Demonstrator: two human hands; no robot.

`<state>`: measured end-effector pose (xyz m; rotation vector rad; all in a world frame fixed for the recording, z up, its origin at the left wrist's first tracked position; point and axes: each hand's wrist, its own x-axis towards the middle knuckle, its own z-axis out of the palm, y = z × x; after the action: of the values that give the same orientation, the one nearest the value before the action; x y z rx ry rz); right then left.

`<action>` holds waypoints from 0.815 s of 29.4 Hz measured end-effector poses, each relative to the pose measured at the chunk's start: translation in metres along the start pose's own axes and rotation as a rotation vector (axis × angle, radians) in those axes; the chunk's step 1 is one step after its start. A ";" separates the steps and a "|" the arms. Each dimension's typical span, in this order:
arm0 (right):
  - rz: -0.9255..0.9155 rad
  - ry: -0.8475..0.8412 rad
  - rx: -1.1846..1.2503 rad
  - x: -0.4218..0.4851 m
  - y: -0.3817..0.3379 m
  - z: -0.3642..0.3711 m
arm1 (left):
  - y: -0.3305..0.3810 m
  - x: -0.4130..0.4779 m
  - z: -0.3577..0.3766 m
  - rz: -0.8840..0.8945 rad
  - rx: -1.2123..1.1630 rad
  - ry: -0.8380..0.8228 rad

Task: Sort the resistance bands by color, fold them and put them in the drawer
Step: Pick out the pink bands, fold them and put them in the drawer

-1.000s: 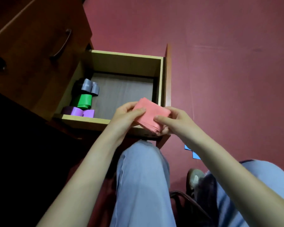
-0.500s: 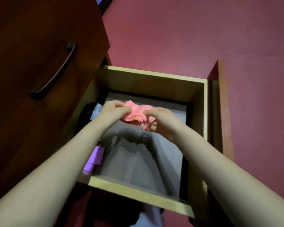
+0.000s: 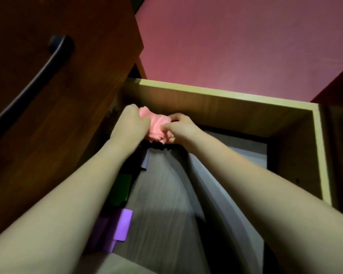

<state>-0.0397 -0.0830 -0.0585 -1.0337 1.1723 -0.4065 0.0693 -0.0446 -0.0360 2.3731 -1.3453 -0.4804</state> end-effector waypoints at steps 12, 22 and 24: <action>-0.224 0.092 -0.304 0.023 0.003 0.023 | -0.025 0.013 0.005 0.055 0.159 -0.050; -0.139 -0.094 -0.549 -0.025 0.017 -0.013 | -0.010 -0.007 0.010 -0.109 0.122 -0.027; -0.127 -0.127 -0.595 -0.029 0.020 -0.013 | -0.007 -0.004 0.008 -0.142 -0.003 0.012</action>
<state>-0.0672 -0.0575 -0.0595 -1.6300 1.1406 -0.0802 0.0687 -0.0389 -0.0462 2.4755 -1.1754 -0.5067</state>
